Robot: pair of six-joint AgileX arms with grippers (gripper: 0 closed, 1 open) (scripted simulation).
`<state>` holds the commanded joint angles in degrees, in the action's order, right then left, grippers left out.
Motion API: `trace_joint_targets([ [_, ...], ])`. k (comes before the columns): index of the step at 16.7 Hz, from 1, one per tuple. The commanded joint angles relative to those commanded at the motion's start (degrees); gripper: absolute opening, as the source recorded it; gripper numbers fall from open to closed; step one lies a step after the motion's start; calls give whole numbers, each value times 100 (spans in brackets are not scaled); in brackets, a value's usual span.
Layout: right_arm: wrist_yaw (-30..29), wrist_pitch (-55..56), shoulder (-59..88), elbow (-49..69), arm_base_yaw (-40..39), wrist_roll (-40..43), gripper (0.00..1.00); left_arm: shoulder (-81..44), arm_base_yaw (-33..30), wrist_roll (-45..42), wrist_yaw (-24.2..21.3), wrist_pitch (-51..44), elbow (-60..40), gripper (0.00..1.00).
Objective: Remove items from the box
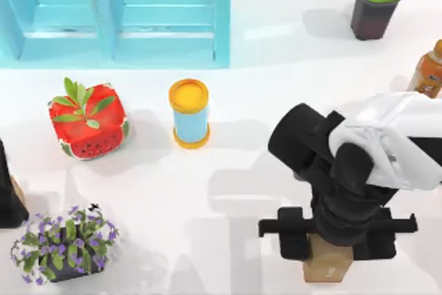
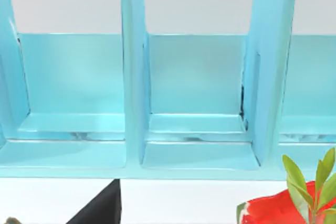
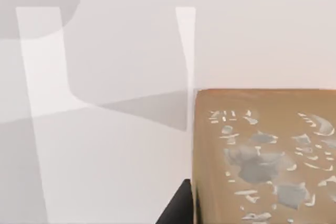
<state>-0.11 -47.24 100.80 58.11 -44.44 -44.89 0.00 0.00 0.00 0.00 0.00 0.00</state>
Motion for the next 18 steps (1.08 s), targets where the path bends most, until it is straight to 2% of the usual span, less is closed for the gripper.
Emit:
trace_joint_targets([
  [3, 0, 0, 0, 0, 0, 0, 98, 0, 0, 0, 0, 0, 0, 100],
  [4, 0, 0, 0, 0, 0, 0, 100, 0, 0, 0, 0, 0, 0, 100],
  [13, -3, -14, -8, 11, 5, 0, 100, 0, 0, 0, 0, 0, 0, 100],
  [18, -37, -601, -178, 425, -1, -5, 100, 0, 0, 0, 0, 0, 0, 100],
])
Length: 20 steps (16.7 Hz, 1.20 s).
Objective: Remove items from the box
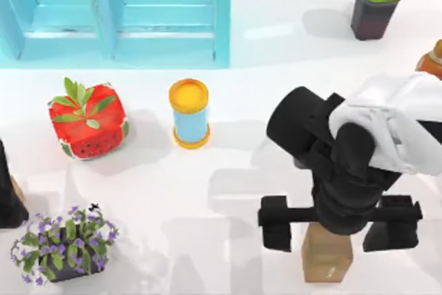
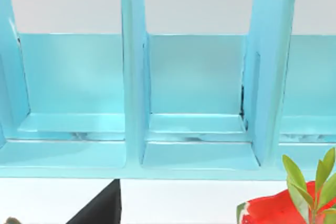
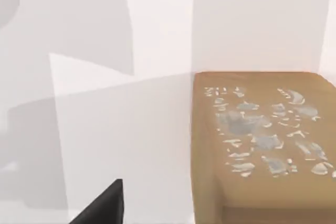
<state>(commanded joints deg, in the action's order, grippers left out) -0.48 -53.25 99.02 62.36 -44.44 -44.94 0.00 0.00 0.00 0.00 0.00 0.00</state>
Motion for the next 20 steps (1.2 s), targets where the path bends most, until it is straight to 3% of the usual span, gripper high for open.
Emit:
trace_joint_targets([
  [9, 53, -1183, -400, 774, 17, 33, 100, 0, 0, 0, 0, 0, 0, 100],
  [15, 42, -1231, -395, 811, 19, 39, 100, 0, 0, 0, 0, 0, 0, 100],
  [20, 28, -1546, 40, 1462, 884, 908, 100, 0, 0, 0, 0, 0, 0, 100],
])
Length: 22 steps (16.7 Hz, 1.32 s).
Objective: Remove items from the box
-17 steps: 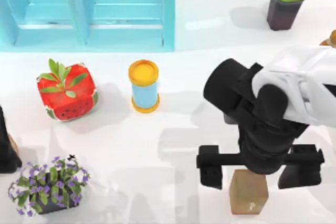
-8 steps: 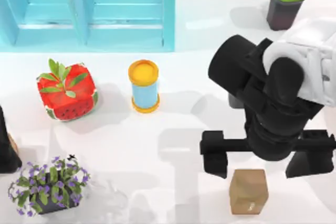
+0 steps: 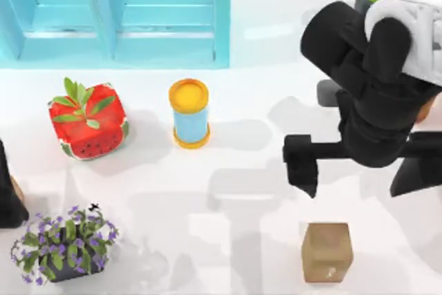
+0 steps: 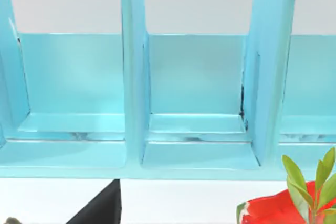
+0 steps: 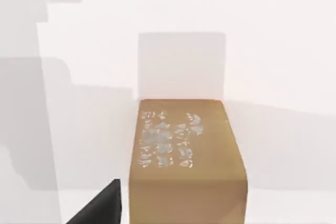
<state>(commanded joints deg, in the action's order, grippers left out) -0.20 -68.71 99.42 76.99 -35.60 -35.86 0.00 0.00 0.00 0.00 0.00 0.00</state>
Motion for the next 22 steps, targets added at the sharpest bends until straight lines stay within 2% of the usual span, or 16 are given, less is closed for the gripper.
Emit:
trace_joint_targets([
  [3, 23, -331, 441, 648, 1204, 1158, 100, 0, 0, 0, 0, 0, 0, 100],
  [9, 68, -971, 1266, 1959, 4230, 4071, 100, 0, 0, 0, 0, 0, 0, 100],
  [12, 60, -1133, 1477, 2470, 5342, 5176, 100, 0, 0, 0, 0, 0, 0, 100],
  [16, 47, -1171, 1532, 2813, 5979, 5812, 100, 0, 0, 0, 0, 0, 0, 100],
  [22, 44, -1082, 1501, 2716, 5971, 5807, 100, 0, 0, 0, 0, 0, 0, 100],
])
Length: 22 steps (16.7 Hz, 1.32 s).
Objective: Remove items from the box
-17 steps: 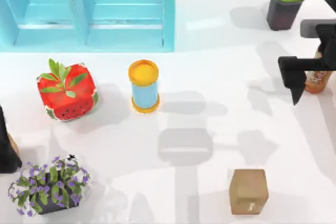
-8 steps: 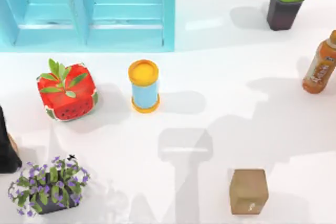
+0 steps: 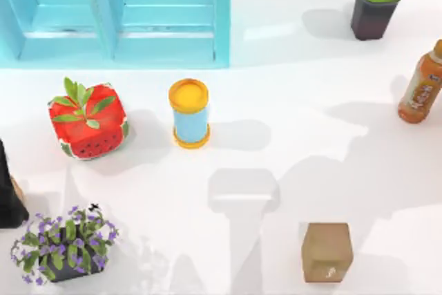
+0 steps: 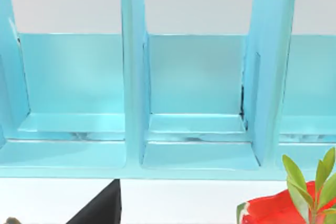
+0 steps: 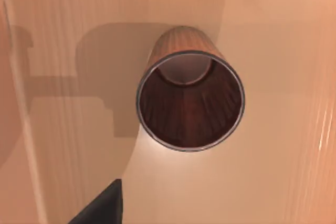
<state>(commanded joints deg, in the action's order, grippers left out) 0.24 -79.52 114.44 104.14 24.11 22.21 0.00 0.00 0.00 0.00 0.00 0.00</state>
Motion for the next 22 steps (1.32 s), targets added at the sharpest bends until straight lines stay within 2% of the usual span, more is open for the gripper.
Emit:
trace_joint_targets([
  [11, -1, 1907, 240, -1665, -4, -9, 100, 0, 0, 0, 0, 0, 0, 100],
  [17, 1, 2078, 299, -1795, -8, -15, 100, 0, 0, 0, 0, 0, 0, 100],
  [22, 1, 2078, 299, -1795, -8, -15, 62, 0, 0, 0, 0, 0, 0, 100],
])
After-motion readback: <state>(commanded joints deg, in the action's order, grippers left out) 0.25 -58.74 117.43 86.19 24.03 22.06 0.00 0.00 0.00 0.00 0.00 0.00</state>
